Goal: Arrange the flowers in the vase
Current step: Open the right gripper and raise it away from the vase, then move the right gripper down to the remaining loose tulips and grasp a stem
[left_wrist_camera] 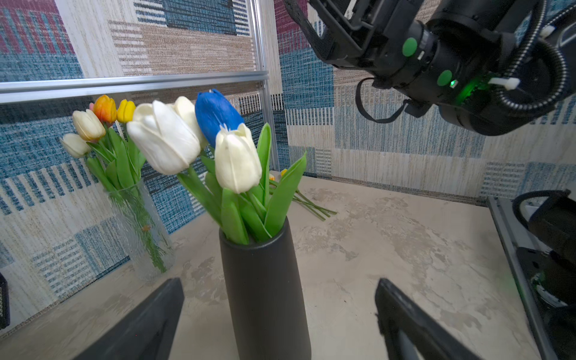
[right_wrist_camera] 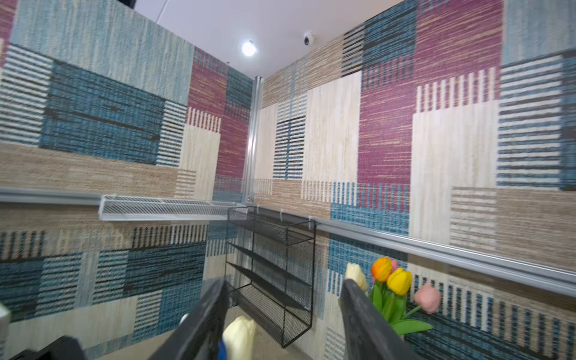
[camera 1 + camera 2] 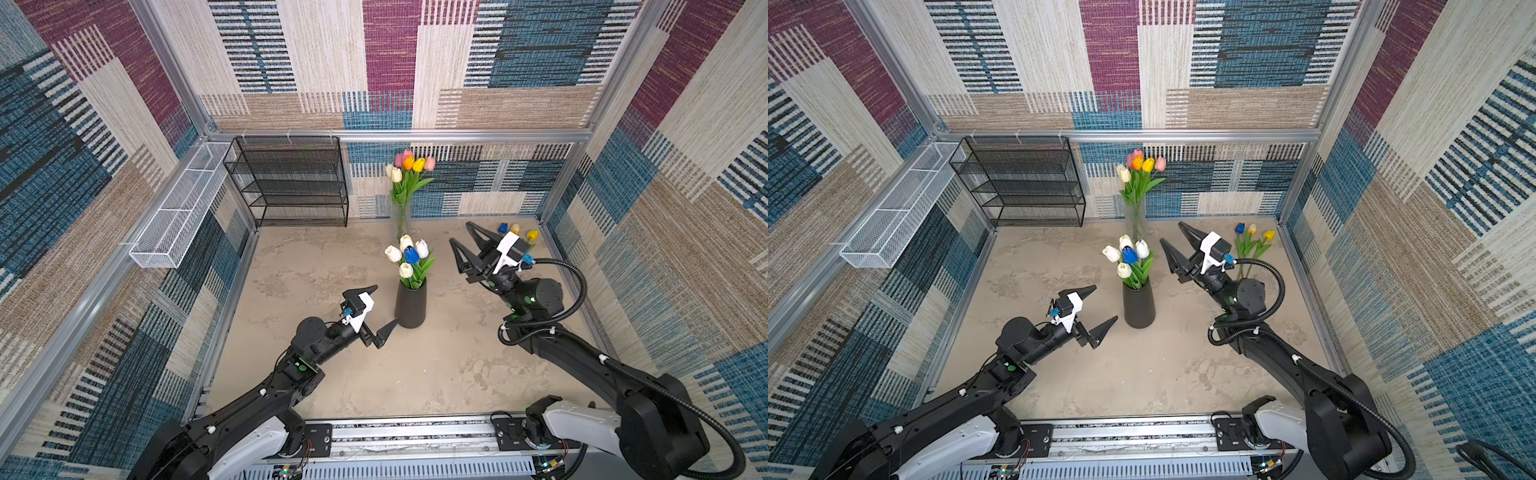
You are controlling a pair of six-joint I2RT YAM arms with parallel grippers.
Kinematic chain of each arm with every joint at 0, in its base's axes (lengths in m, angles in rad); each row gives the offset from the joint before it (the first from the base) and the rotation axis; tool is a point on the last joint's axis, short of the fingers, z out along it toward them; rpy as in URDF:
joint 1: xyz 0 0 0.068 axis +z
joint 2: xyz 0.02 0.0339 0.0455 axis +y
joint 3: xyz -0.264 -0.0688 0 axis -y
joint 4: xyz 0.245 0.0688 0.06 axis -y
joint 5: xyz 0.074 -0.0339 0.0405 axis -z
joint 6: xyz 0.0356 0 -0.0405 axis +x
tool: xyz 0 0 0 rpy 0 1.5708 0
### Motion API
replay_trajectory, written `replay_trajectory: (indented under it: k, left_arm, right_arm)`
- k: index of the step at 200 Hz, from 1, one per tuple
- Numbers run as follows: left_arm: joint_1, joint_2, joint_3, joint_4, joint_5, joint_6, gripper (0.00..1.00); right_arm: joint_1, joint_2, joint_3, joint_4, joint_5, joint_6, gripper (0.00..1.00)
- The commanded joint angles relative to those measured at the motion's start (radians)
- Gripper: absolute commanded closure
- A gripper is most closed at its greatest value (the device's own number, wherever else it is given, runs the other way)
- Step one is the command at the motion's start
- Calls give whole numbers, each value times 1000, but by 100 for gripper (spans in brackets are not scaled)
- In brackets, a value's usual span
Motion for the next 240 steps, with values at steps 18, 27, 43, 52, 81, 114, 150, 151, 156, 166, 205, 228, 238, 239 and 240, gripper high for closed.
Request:
replay_trajectory:
  k: [18, 27, 43, 52, 81, 114, 150, 151, 156, 166, 205, 228, 238, 239, 240]
  left_arm:
    - [-9, -6, 73, -115, 138, 5, 6]
    - [-19, -6, 72, -122, 143, 2, 6]
    - [-41, -5, 71, -143, 142, -6, 7]
    - [-59, -6, 73, -173, 144, -15, 7]
    - [-141, -21, 84, -239, 129, -13, 7]
    - [-191, -23, 87, -308, 86, 8, 8]
    - [-195, -26, 84, -314, 70, 13, 8]
    - [-195, -27, 85, -314, 70, 13, 8]
    - [-195, -28, 84, -313, 70, 12, 8]
    - [-195, -32, 84, -312, 67, 12, 8]
    - [-197, -28, 77, -312, 48, 23, 8]
    - [-197, -19, 91, -312, 46, 31, 8]
    - [-197, -17, 97, -312, 49, 36, 8]
    - [-197, -17, 98, -312, 49, 37, 8]
    - [-197, -16, 99, -312, 48, 38, 8]
  right_arm:
    - [-195, 80, 242, -633, 118, 149, 41]
    - [-246, 127, 320, -779, 154, 150, 43]
    - [-331, 236, 441, -992, 185, 144, 45]
    - [-384, 304, 501, -1084, 162, 145, 44]
    - [-484, 565, 709, -1355, 165, 90, 51]
    - [-524, 759, 799, -1446, 201, 71, 59]
    - [-527, 908, 863, -1470, 202, 70, 60]
    - [-528, 911, 865, -1470, 202, 70, 60]
    - [-528, 925, 868, -1473, 213, 72, 60]
    - [-527, 946, 895, -1478, 236, 77, 60]
    - [-533, 1014, 939, -1484, 276, 83, 66]
    - [-533, 1031, 938, -1482, 270, 91, 71]
    - [-533, 1035, 936, -1478, 269, 92, 72]
    - [-533, 1035, 935, -1477, 269, 92, 72]
    - [-533, 1036, 935, -1477, 268, 92, 72]
